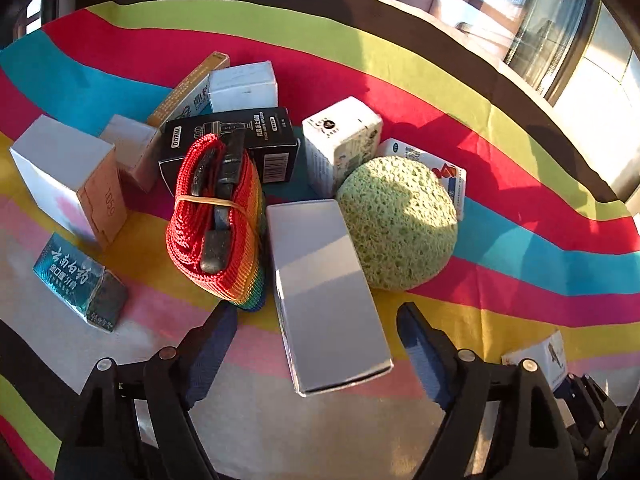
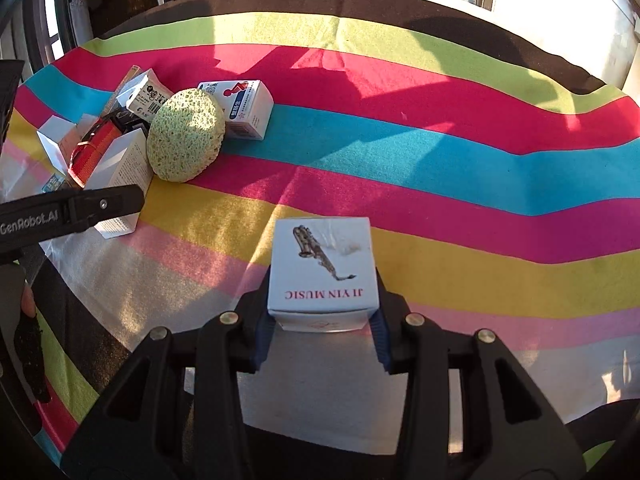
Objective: Organize objects
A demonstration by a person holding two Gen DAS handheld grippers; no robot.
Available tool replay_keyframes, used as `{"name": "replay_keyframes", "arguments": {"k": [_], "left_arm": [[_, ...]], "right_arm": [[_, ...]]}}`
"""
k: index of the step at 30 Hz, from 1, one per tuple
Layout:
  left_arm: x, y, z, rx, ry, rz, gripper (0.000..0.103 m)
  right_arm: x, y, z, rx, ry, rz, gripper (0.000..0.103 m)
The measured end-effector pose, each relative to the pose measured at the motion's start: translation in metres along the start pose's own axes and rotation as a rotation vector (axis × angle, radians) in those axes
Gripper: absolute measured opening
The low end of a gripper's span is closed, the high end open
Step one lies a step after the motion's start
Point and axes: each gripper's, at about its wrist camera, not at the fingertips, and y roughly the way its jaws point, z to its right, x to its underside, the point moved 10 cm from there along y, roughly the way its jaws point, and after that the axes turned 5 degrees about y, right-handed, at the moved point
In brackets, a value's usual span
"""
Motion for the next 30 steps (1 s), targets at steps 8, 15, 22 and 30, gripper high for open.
{"name": "replay_keyframes", "arguments": {"k": [8,15,22,30], "left_arm": [[0.020,-0.014,0.009,-0.047,0.123,0.046,0.037],[0.070,-0.062,0.005,-0.001,0.190,0.092,0.037],[0.081,-0.064,-0.016,0.022,0.111,0.095,0.037],[0.083,-0.062,-0.012,0.005,0.122,0.092,0.037]], "right_arm": [[0.000,-0.001,0.002,-0.013,0.011,0.000,0.045],[0.000,-0.003,0.003,-0.042,0.035,0.001,0.045],[-0.001,-0.004,0.004,-0.056,0.050,0.004,0.045],[-0.003,0.000,0.002,0.005,0.008,0.002,0.044]]}}
